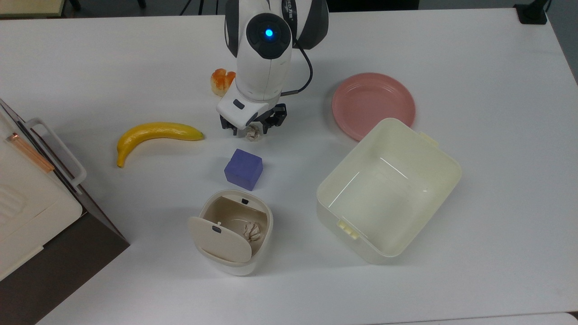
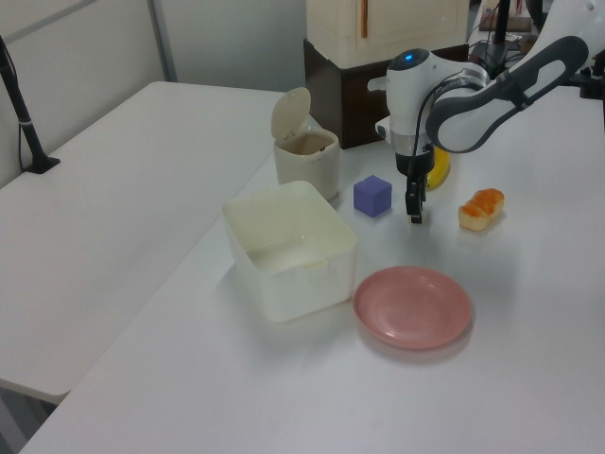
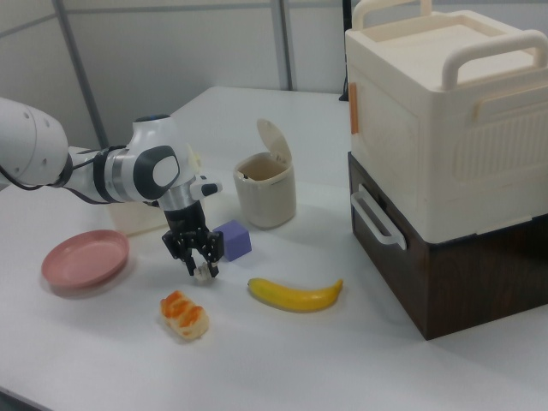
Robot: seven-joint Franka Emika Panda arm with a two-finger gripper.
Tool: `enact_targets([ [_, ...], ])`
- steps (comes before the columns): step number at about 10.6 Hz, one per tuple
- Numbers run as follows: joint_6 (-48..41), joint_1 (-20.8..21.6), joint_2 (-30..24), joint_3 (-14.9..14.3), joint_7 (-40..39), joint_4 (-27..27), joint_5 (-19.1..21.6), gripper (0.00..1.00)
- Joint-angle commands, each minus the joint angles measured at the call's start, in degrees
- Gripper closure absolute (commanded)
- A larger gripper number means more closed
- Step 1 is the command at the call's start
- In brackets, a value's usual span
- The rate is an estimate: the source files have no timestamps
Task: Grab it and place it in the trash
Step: 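Close the gripper on the small white figurine and lift it, then carry the figurine over the cream trash bin and lower it inside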
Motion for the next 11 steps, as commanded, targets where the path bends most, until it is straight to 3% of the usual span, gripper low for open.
enact_targets([
  [1,0.34,0.06,0.52,0.04,3.49,1.04,-2.60,0.91],
  [2,0.34,-0.03,0.52,0.04,2.97,1.13,-3.04,1.00],
  [4,-0.18,0.06,0.00,0.12,2.52,3.75,-2.70,1.00],
  [6,-3.33,0.15,-1.75,0.21,4.79,11.20,-0.94,1.00],
  [8,-3.61,-0.38,-2.11,0.12,4.98,16.49,6.23,1.00],
  [9,-3.26,-0.73,-2.03,-0.22,7.33,17.91,8.97,1.00],
  [11,0.40,-1.26,0.94,-0.67,19.60,22.11,8.83,1.00],
])
